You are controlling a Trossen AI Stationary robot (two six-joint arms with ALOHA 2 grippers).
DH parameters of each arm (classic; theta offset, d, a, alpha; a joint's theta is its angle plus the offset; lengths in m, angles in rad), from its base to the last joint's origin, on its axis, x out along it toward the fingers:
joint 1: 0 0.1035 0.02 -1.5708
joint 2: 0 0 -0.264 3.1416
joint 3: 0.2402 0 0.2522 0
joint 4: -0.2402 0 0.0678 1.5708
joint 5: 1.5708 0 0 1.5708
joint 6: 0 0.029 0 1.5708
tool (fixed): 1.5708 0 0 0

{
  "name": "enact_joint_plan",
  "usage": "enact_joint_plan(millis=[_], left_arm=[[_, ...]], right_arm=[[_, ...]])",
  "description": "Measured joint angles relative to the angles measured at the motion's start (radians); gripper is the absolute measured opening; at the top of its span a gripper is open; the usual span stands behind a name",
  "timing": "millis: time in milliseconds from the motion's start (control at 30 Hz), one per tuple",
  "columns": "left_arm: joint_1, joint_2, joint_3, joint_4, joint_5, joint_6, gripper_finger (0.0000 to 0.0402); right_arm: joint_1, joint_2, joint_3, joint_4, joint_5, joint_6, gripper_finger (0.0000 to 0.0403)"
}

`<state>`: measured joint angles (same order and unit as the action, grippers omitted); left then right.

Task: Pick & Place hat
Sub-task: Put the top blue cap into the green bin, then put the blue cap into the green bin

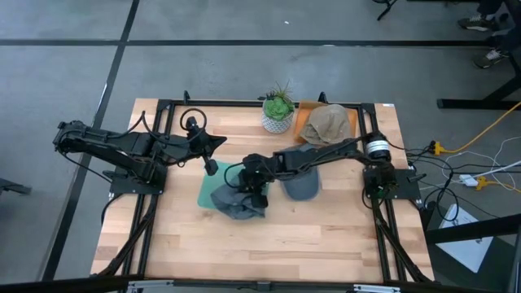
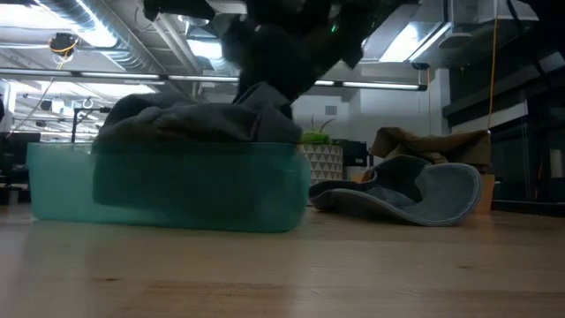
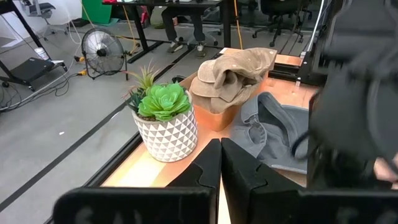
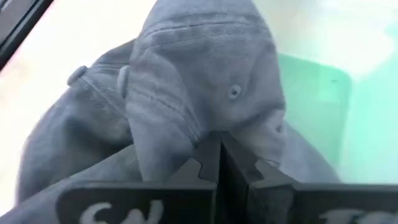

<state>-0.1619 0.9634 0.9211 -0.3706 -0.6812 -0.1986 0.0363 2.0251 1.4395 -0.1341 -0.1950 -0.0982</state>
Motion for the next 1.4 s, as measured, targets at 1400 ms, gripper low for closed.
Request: enact_joint_plan(millis=[1400], left_arm=[[0.000,0.000,0.000,-0.029,0.002,-0.001,0.0008]], right_arm=[[0.002,-0.419,-0.006,-1.139,0.301,0.135,0.0163]])
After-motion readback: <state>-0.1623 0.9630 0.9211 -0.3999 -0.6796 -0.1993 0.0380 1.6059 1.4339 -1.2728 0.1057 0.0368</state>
